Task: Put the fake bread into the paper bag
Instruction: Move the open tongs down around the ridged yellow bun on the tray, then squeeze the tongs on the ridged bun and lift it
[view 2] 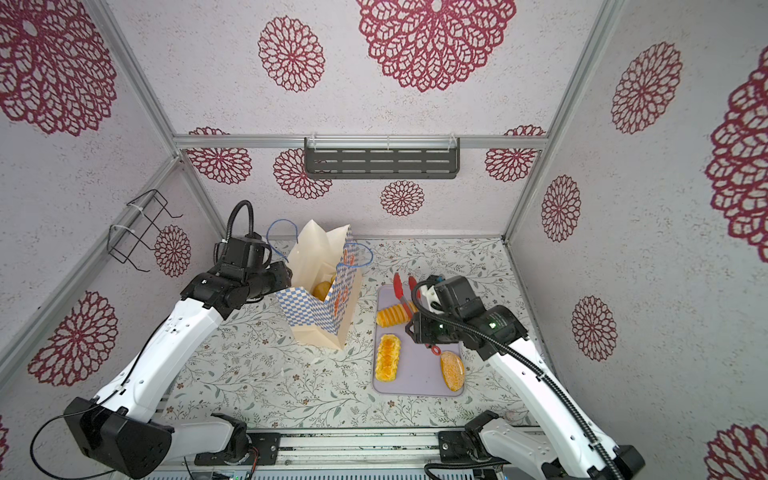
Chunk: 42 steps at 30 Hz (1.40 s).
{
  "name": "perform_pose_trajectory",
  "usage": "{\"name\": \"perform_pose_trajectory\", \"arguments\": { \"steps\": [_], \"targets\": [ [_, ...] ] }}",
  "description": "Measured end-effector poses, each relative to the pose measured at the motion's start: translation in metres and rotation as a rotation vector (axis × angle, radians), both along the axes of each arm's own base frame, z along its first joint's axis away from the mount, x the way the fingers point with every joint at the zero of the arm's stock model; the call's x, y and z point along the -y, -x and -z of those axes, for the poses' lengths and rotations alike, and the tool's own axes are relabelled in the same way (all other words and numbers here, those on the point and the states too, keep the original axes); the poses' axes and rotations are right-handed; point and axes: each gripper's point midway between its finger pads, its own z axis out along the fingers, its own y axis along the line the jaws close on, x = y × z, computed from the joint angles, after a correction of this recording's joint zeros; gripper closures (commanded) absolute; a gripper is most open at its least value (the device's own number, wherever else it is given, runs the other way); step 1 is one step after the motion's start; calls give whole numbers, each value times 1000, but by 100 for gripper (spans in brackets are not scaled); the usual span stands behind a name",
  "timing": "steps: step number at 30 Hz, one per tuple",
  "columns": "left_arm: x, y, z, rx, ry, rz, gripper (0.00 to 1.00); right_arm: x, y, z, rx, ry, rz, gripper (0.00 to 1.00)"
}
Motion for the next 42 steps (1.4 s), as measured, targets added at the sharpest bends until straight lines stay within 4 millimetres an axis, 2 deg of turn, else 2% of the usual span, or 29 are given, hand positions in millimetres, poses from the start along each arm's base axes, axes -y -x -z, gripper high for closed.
{"name": "perform_pose_trajectory", "arguments": {
  "steps": [10, 18, 23, 34, 42],
  "targets": [
    [0, 0, -1, 3, 0, 0, 48, 8, 69, 55, -271, -28, -76, 49],
    [-1, -1, -1, 4, -2, -4, 48, 5, 98, 92, -460, -41, -120, 49],
    [-1, -1, 0, 3, -3, -4, 48, 2, 104, 103, -512, -47, -135, 48],
    [-1, -1, -1, 4, -4, -6, 48, -9, 94, 109, -504, -77, -162, 50],
    [-1, -1, -1, 4, -4, -6, 48, -13, 87, 117, -517, -63, -167, 58]
  ]
}}
